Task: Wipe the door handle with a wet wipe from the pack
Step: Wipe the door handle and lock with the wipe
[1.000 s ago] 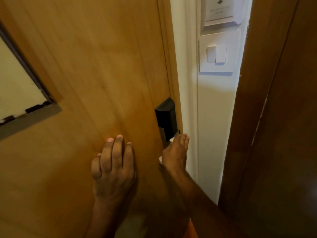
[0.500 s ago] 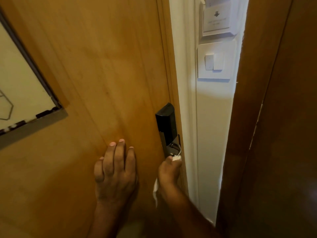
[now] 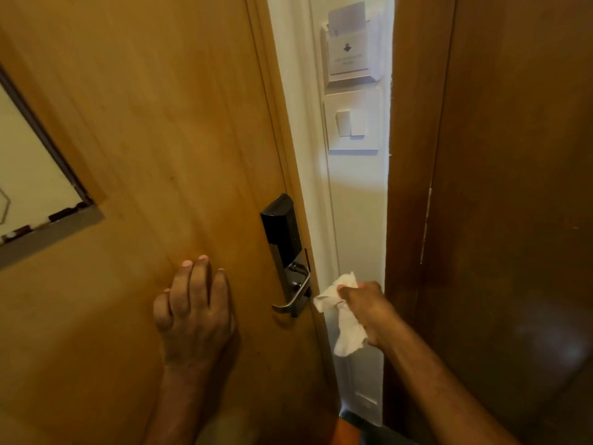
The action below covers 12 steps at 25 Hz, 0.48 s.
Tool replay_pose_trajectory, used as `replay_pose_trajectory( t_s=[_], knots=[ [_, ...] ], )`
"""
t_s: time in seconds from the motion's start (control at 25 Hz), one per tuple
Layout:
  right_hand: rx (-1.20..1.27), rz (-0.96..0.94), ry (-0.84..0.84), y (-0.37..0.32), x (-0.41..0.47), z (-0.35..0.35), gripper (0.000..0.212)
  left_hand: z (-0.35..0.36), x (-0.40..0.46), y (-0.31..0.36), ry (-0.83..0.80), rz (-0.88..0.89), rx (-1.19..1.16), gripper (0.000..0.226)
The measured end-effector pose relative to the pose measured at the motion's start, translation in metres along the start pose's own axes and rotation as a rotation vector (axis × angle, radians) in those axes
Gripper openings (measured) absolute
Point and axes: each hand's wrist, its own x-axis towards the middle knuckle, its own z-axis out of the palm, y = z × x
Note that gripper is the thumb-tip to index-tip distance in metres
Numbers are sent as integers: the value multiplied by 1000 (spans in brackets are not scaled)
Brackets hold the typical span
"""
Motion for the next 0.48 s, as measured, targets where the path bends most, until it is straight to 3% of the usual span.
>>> replay_pose_trajectory(
  t_s=[0.16,0.24,0.36,0.48],
  knots=[
    [167,98,30,4,0,-58,26,-4,8,33,-87,-251,-131,25],
    [382,63,38,6,-4,-91,38,-9,18,66,-164,-327,-298,32],
    [456,-61,157,6,-17,-143,54,-23,33,128,-215,-227,-569,39],
    [507,-177,313,14,-34,-210,36,-50,53,197,-338,-44,-794,49]
  ],
)
